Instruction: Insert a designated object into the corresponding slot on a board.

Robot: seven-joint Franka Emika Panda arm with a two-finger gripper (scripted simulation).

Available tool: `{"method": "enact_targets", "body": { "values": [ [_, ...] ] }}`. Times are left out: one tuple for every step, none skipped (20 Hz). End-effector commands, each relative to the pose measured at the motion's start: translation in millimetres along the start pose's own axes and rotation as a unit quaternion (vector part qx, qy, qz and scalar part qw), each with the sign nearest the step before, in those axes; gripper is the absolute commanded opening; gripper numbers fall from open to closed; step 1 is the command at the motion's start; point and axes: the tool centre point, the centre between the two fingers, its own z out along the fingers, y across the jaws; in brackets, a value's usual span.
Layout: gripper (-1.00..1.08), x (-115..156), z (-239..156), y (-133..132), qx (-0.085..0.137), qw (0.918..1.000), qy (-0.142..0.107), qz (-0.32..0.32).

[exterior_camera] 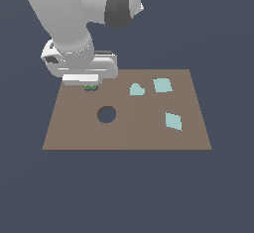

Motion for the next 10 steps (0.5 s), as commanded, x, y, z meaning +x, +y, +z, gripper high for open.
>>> {"method": "enact_targets", "body": {
  "values": [
    [-1.0, 0.0, 0.0, 0.0, 0.0, 1.0, 0.0, 0.0],
    [-1.0, 0.0, 0.4, -0.1, 0.0, 1.0, 0.0, 0.0],
    [-1.0, 0.0, 1.6, -0.2, 0.0, 1.0, 0.0, 0.0],
    [-1.0, 0.0, 3.6, -0.4, 0.0, 1.0, 0.0, 0.001],
    [-1.0, -0.1, 6.1, -0.6, 0.0, 1.0, 0.0, 0.001],
    [-1.0, -0.1, 8.2, -0.9, 0.0, 1.0, 0.0, 0.002],
    [-1.0, -0.2, 9.3, -0.9, 0.0, 1.0, 0.0, 0.002],
    [-1.0, -0.2, 9.7, -1.1, 0.0, 1.0, 0.0, 0.002],
    [1.0, -0.2, 9.7, -1.1, 0.0, 1.0, 0.0, 0.002],
    [1.0, -0.2, 9.7, -1.1, 0.0, 1.0, 0.0, 0.002]
  ]
}}
